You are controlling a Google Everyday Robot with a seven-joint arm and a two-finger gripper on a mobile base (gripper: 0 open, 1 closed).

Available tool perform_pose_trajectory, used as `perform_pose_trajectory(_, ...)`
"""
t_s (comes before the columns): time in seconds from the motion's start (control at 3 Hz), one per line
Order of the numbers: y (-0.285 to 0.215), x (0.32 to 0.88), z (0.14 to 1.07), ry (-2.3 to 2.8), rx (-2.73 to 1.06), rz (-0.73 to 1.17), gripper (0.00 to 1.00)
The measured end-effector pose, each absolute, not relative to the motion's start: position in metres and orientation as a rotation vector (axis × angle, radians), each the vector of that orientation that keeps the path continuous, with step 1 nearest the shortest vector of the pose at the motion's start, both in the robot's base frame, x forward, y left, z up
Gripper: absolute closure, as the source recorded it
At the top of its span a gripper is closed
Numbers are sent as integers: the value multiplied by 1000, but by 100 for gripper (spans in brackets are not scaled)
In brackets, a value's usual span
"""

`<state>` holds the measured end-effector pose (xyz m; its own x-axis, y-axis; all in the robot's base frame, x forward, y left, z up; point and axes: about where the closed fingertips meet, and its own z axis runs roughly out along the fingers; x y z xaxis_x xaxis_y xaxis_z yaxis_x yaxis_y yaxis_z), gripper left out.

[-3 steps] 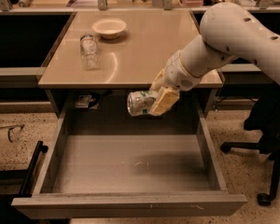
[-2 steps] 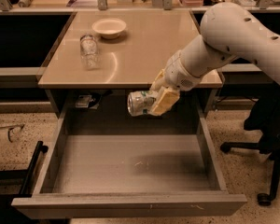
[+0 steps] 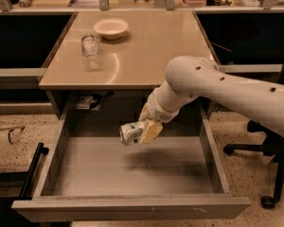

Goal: Place 7up can into top drawer

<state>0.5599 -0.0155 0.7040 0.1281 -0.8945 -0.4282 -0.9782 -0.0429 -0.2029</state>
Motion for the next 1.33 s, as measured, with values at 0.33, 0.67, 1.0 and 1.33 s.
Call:
perform_pose_trajectory(0.33, -14, 559, 700, 1806, -1980, 253, 100)
perform_pose_trajectory(0.67, -7, 557, 669, 1795, -1954, 343, 100)
perform_pose_trajectory(1.0, 7, 550, 622, 1762, -1896, 498, 100)
perform_pose_trajectory(1.33, 12, 547, 606, 1743, -1866, 572, 100)
